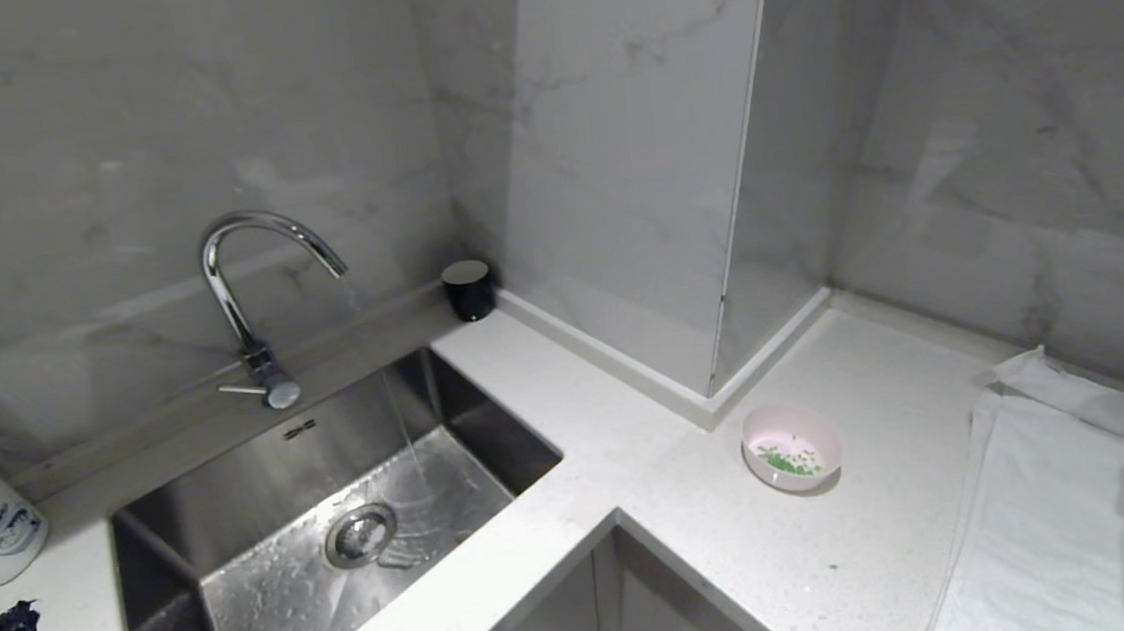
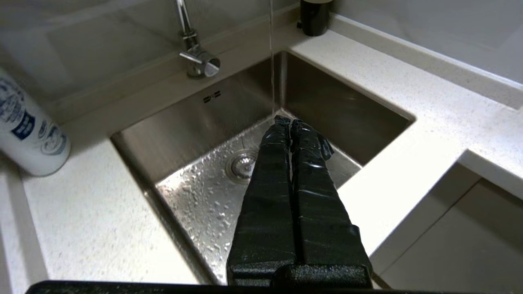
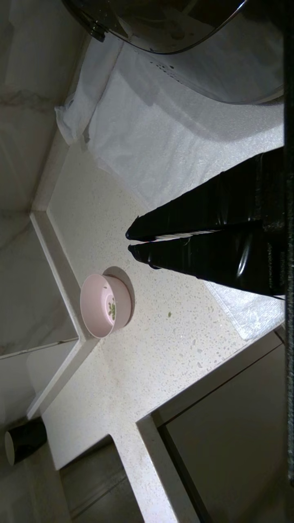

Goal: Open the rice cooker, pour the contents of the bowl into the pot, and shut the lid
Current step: Pick up the bowl on the table

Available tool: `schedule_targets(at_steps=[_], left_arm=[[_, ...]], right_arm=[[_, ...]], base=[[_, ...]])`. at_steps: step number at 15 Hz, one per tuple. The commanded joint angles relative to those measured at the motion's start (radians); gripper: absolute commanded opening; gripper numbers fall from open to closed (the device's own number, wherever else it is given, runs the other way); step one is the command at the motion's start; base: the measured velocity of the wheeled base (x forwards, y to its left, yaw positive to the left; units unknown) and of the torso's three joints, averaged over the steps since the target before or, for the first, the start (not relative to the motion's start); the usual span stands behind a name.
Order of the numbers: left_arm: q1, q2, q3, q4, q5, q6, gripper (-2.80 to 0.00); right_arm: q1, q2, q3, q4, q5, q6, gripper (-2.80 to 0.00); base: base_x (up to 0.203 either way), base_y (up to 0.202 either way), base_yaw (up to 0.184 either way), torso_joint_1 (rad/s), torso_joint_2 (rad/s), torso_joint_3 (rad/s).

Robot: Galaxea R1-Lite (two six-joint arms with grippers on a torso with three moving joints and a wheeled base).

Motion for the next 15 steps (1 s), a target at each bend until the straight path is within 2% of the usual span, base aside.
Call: schedule_targets(at_steps=[1, 5, 7, 10, 15], left_arm=[[0.006, -0.168, -0.022, 0.164, 0.006, 0.038, -2.8], [0.051, -0.197, -0.019, 0.174, 0.005, 0.048, -2.8], [0.092, -0.246, 0.015, 0.182, 0.001, 0.093, -2.8], [0.101, -0.341, 0.04, 0.193, -0.007, 0.111, -2.8], [0.094, -0.492, 0.097, 0.343, -0.042, 0.108, -2.8]], right_arm=[[0.0, -0.001, 0.0, 0.0, 0.0, 0.0, -2.8], [0.0, 0.0, 0.0, 0.0, 0.0, 0.0, -2.8], [0.0, 0.0, 0.0, 0.0, 0.0, 0.0, -2.8], [0.0, 0.0, 0.0, 0.0, 0.0, 0.0, -2.8], [0.0, -0.001, 0.0, 0.0, 0.0, 0.0, -2.8]], base=[[0.0, 0.0, 0.0, 0.0, 0.0, 0.0], [0.0, 0.0, 0.0, 0.0, 0.0, 0.0], [0.0, 0.0, 0.0, 0.0, 0.0, 0.0], [0.0, 0.0, 0.0, 0.0, 0.0, 0.0], [0.0, 0.0, 0.0, 0.0, 0.0, 0.0]])
